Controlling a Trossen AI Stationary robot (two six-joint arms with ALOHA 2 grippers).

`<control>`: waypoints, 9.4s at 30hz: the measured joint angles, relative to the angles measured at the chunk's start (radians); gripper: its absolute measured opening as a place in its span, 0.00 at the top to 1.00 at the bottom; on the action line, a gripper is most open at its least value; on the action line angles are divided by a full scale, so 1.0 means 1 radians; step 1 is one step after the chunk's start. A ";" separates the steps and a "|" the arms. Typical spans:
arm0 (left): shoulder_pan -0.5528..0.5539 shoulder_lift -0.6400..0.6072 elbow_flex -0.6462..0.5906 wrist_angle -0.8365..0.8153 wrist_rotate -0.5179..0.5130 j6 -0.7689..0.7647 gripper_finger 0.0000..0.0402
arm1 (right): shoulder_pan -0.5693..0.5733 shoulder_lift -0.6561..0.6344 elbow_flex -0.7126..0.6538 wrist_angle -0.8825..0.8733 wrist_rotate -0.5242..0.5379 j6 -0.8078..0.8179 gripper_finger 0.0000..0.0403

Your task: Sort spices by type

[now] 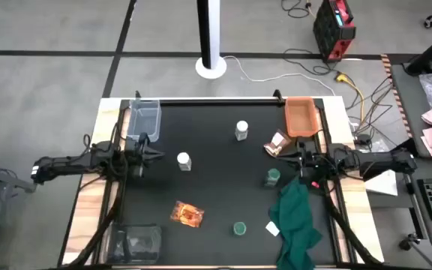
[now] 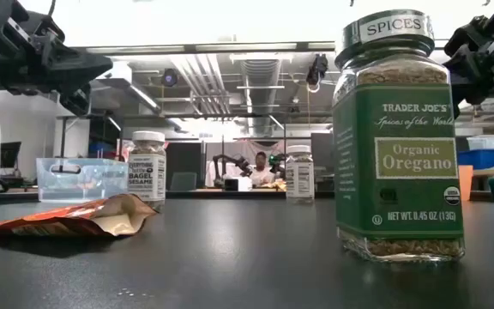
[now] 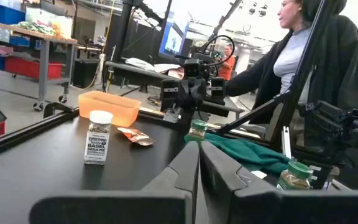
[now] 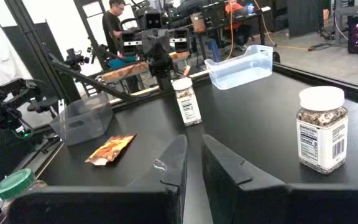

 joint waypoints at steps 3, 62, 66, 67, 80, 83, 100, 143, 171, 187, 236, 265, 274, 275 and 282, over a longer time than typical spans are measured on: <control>0.000 0.000 0.000 0.000 0.000 0.000 1.00 | 0.000 0.000 0.000 0.000 0.000 0.000 0.90; 0.000 0.000 0.000 0.000 0.000 0.000 1.00 | 0.000 0.000 0.000 0.000 0.000 0.000 0.90; 0.000 0.000 0.000 0.000 0.000 0.000 1.00 | 0.000 0.000 0.000 0.000 0.000 0.000 0.90; 0.000 0.000 0.000 0.000 0.000 0.000 1.00 | 0.000 0.000 0.000 0.001 0.000 -0.005 0.90; 0.000 0.000 0.000 0.000 0.000 0.000 1.00 | 0.000 0.013 0.095 0.008 0.003 0.029 0.90; 0.000 0.000 0.000 0.011 -0.018 0.016 1.00 | 0.000 0.036 0.166 0.009 0.081 -0.025 0.90; 0.003 0.130 0.120 0.589 -0.184 -0.124 1.00 | -0.010 0.506 0.623 0.009 0.614 0.151 0.90; 0.010 0.896 1.294 -0.912 -0.264 -0.198 1.00 | -0.533 1.669 1.745 -1.296 0.049 0.303 0.90; 0.012 1.004 1.389 -1.074 -0.597 -0.190 1.00 | -0.484 1.775 1.779 -1.244 -0.116 0.367 0.23; 0.012 0.983 1.391 -1.089 -0.597 -0.197 1.00 | -0.468 1.923 1.778 -1.201 -0.116 0.331 0.17; 0.012 0.998 1.390 -1.089 -0.597 -0.190 1.00 | -1.121 1.647 1.887 -1.520 -0.107 0.155 0.51; 0.012 0.998 1.390 -1.083 -0.604 -0.190 1.00 | -1.174 1.632 1.592 -1.336 -0.033 0.034 0.51; 0.012 0.998 1.390 -1.084 -0.603 -0.190 1.00 | -1.174 1.653 1.592 -1.336 -0.035 0.032 0.51; 0.012 0.998 1.390 -1.084 -0.603 -0.190 1.00 | -1.174 1.655 1.592 -1.336 -0.035 0.025 0.51; 0.012 0.998 1.390 -1.084 -0.603 -0.190 1.00 | -1.174 1.685 1.591 -1.319 -0.068 -0.070 0.51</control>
